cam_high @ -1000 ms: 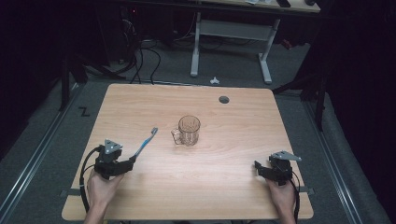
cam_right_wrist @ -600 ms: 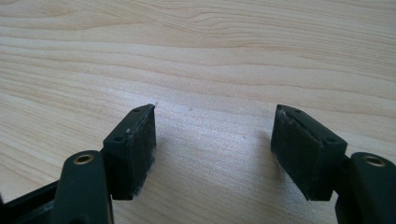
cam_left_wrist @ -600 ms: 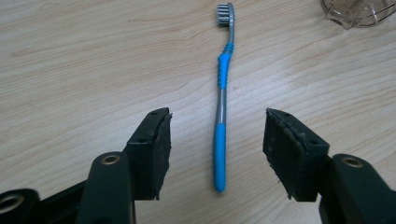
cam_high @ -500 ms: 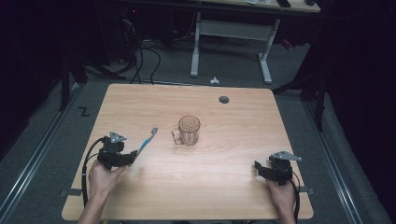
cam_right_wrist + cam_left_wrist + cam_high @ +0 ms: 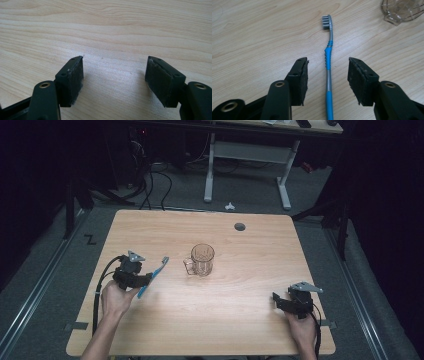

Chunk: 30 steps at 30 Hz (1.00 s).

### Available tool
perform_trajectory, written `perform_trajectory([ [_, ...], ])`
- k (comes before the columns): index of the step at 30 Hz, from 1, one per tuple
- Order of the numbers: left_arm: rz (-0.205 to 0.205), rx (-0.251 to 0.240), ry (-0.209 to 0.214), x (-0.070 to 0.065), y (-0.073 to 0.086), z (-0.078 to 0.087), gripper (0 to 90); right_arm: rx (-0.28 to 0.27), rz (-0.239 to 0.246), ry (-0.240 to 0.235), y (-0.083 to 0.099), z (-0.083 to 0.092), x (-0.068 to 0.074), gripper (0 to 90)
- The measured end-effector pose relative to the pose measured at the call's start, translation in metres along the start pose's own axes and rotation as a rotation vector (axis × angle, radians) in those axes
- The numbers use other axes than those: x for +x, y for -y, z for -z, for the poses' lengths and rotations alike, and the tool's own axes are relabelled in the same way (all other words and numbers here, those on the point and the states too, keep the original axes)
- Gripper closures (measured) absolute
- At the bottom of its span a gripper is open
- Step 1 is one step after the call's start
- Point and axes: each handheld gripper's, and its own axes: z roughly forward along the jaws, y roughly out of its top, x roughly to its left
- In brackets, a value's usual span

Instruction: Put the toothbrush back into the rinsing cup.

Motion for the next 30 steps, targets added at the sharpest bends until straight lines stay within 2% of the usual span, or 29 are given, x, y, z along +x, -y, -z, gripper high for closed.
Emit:
perform_trajectory([
  [2, 0.018, 0.011, 0.004, 0.002, -0.004, -0.003, 47.8, 0.001, 0.0, 0.0, 0.0, 0.0, 0.0, 31.2],
  [7, 0.011, 0.034, 0.024, 0.003, -0.012, -0.01, 48.9, 0.001, 0.0, 0.0, 0.0, 0.0, 0.0, 31.2],
  [9, -0.007, 0.055, 0.011, 0.002, -0.016, -0.013, 49.3, 0.001, 0.0, 0.001, 0.0, 0.0, 0.0, 31.2],
  [14, -0.012, 0.059, 0.017, 0.001, -0.024, -0.018, 50.0, 0.0, 0.001, 0.001, 0.0, 0.0, 0.0, 31.2],
  [19, -0.033, 0.08, 0.016, -0.002, -0.031, -0.025, 50.9, 0.0, 0.0, 0.0, 0.0, 0.0, 0.0, 31.2],
  [20, -0.052, 0.077, 0.004, -0.004, -0.034, -0.027, 52.2, 0.0, 0.001, 0.001, 0.0, 0.0, 0.0, 31.2],
  [22, -0.064, 0.075, 0.0, -0.004, -0.035, -0.028, 53.5, 0.0, 0.0, 0.001, 0.0, 0.0, 0.0, 31.2],
  [23, -0.089, 0.1, 0.002, -0.006, -0.038, -0.032, 55.5, 0.0, 0.0, 0.001, 0.0, 0.0, 0.0, 31.2],
  [25, -0.101, 0.114, 0.001, -0.008, -0.041, -0.036, 57.0, 0.0, 0.0, 0.001, 0.0, 0.0, 0.0, 31.2],
  [27, -0.088, 0.131, 0.002, -0.008, -0.046, -0.04, 54.0, 0.0, 0.0, 0.001, 0.0, 0.0, 0.0, 31.2],
  [30, -0.073, 0.133, 0.016, -0.007, -0.047, -0.044, 55.4, 0.0, 0.0, 0.001, 0.0, 0.0, 0.0, 31.2],
])
